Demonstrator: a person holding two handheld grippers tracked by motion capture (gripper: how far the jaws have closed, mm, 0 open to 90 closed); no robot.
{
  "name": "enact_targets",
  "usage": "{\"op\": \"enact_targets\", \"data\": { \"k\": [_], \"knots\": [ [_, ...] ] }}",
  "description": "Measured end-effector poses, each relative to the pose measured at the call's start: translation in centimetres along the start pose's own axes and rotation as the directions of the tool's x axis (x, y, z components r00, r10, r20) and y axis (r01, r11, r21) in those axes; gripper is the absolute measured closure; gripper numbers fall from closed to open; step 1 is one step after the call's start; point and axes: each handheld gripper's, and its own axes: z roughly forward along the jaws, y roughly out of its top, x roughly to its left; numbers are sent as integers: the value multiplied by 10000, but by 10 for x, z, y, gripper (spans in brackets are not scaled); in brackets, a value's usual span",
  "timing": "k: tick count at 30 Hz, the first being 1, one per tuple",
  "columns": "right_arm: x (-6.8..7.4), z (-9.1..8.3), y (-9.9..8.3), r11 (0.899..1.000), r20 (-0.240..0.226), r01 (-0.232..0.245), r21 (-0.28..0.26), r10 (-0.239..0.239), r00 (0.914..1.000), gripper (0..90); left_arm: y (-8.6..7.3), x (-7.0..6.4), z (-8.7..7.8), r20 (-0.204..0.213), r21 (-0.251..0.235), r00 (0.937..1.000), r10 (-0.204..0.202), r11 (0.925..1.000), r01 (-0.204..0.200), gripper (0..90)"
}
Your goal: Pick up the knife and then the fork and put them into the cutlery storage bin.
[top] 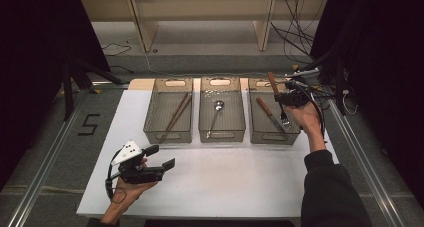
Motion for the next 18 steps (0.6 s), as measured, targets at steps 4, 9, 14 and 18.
{"op": "enact_targets", "data": {
  "k": [4,9,14,18],
  "knots": [
    [-1,4,-4,10000,28,1,70,-1,10000,778,0,0,0,5,1,10000,-2,10000,2,167],
    [-2,8,-7,9999,91,0,164,-1,10000,778,0,0,0,2,-6,10000,15,10000,-15,167],
    [-3,13,-11,9995,247,133,279,-140,9996,778,0,0,-1,-12,-17,10000,20,10000,-20,167],
    [-4,17,-16,9991,211,116,415,-124,9997,777,0,0,-1,-25,-12,10000,15,10000,-15,167]
  ]
}}
